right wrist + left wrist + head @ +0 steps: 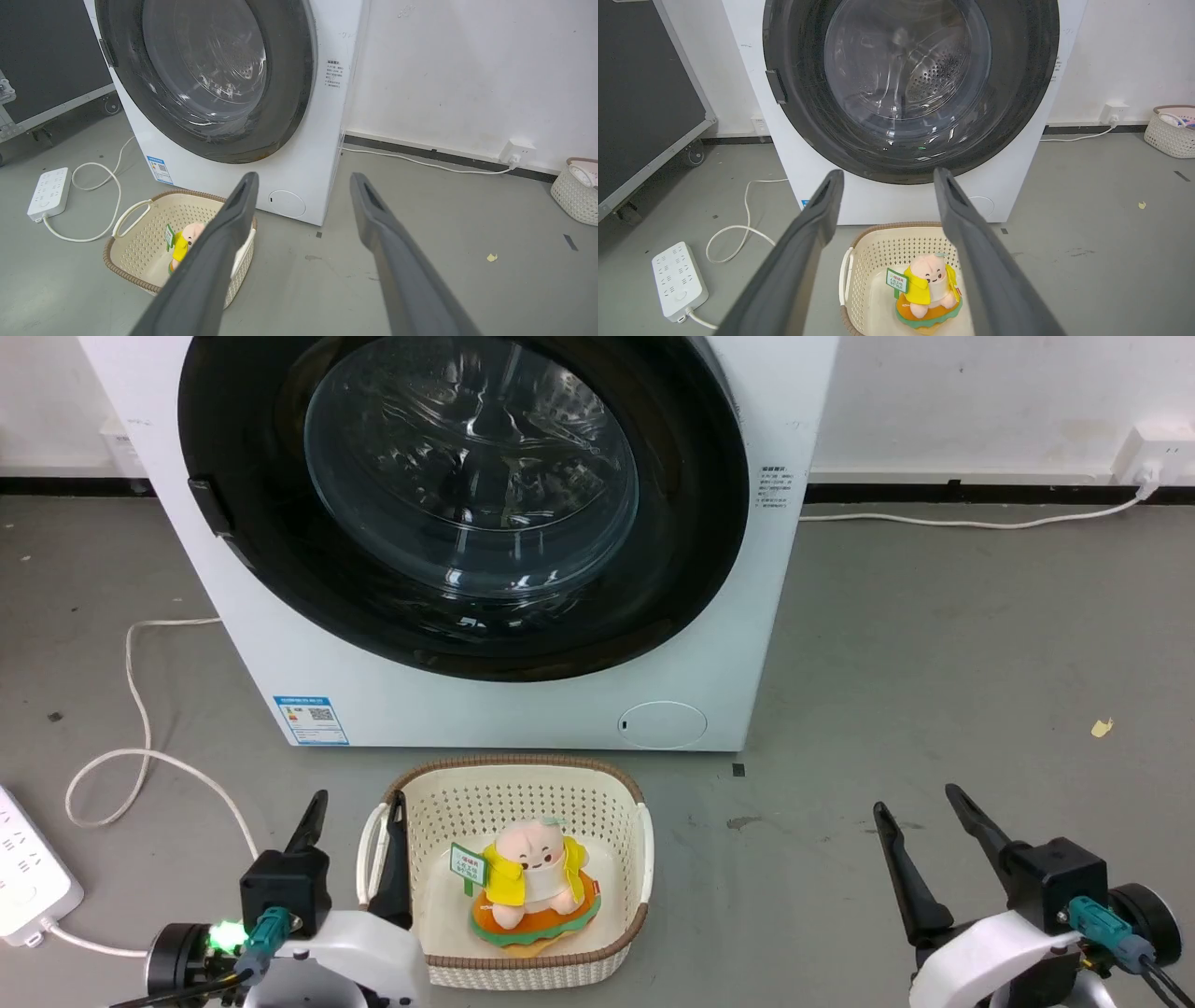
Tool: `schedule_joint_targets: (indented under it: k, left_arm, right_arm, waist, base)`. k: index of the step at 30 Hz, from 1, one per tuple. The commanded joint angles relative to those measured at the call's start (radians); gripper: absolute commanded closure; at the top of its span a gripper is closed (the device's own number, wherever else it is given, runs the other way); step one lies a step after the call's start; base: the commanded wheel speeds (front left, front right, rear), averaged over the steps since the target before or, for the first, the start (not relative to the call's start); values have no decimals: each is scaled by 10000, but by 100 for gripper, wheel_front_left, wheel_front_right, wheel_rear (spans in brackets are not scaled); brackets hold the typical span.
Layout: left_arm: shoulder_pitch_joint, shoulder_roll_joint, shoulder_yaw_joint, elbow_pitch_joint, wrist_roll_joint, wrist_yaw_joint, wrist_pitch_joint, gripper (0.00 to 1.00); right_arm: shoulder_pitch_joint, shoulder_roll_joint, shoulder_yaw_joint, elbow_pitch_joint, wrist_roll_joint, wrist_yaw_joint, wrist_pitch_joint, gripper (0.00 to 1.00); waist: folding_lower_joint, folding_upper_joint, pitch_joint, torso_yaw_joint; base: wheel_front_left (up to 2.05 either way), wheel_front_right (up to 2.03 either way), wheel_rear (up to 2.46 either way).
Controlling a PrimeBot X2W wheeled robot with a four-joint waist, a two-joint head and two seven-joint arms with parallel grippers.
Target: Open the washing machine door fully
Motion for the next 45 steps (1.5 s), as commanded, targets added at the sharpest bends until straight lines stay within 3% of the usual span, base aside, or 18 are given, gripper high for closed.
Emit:
schedule_joint_targets:
  k: [1, 17, 34, 35, 36, 37, 45]
  left_arm:
    - [-5, 0, -39, 24, -33, 43, -105, 0]
    - [-188, 1, -298, -86, -198, 230, -439, 0]
    - [-654, 1, -695, -286, -417, 539, -794, 0]
    - [-684, 1, -722, -297, -435, 563, -815, 0]
    - [-713, 1, -750, -310, -452, 587, -836, 0]
    - [-741, 1, -780, -322, -471, 611, -857, 0]
    - [-950, 2, -989, -391, -600, 780, -1025, 0]
  right_arm:
    - [2, 0, -37, 32, 81, 0, -102, 0]
    - [-336, -230, -70, -86, 480, 1, -433, 0]
    - [-2030, -837, -202, -111, 1961, 2, -309, 0]
    - [-2155, -859, -224, -100, 2073, 3, -280, 51]
    - [-2282, -880, -250, -92, 2186, 3, -255, 70]
    - [-2408, -899, -275, -84, 2297, 3, -232, 100]
    - [-3483, -948, -527, 134, 3252, 3, 29, 100]
  waist:
    - [0, 0, 5, 1]
    - [0, 0, 406, 136]
    - [0, 0, 1264, 554]
    - [0, 0, 1318, 584]
    - [0, 0, 1374, 616]
    - [0, 0, 1428, 649]
    - [0, 0, 1823, 884]
  base:
    - [0, 0, 0]
    - [0, 0, 0]
    - [0, 0, 0]
    - [0, 0, 0]
    - [0, 0, 0]
    - [0, 0, 0]
    - [0, 0, 0]
